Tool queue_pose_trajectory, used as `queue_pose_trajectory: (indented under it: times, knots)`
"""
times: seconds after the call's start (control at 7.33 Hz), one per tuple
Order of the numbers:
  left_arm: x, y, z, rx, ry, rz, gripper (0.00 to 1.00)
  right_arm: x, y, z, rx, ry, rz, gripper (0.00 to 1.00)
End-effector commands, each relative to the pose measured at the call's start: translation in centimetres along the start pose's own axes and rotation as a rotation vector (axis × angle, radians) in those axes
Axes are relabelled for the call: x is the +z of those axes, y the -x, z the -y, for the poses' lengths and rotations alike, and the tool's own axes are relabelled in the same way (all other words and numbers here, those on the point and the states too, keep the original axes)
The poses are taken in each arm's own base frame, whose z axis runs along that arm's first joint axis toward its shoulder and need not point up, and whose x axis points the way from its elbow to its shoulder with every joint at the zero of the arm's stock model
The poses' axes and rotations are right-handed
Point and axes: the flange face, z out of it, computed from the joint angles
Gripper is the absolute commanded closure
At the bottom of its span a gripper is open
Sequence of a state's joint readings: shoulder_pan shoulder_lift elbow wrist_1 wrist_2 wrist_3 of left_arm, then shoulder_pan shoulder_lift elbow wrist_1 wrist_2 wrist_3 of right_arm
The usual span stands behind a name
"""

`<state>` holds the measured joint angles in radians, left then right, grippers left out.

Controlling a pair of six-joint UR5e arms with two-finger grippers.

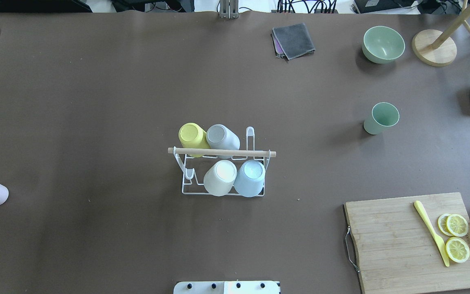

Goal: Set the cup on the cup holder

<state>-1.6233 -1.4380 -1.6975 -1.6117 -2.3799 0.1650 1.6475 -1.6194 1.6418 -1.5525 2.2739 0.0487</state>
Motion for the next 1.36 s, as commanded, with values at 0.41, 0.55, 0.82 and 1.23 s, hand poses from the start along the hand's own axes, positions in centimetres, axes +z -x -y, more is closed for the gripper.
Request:
queue_pose_trajectory:
  times: [0.41, 0.55, 0.82, 1.23]
  knots:
    - [-0.3, -0.3, 0.6, 0.024, -0.011, 0.009, 0.01, -0.2, 0.2, 0.2, 0.000, -0.005, 0.003, 0.00]
    - [-0.5, -0.8, 0.9, 0.034, -0.016, 0.008, 0.01, -0.5, 0.5, 0.3, 0.002, -0.011, 0.003, 0.00]
    - [0.1, -2.0, 1.6, 0.065, -0.003, 0.005, 0.01, -0.4, 0.5, 0.4, 0.011, -0.007, 0.014, 0.00]
    - [-0.3, -3.4, 2.3, 0.092, -0.009, 0.011, 0.01, -0.5, 1.0, 0.9, 0.065, -0.009, 0.039, 0.00]
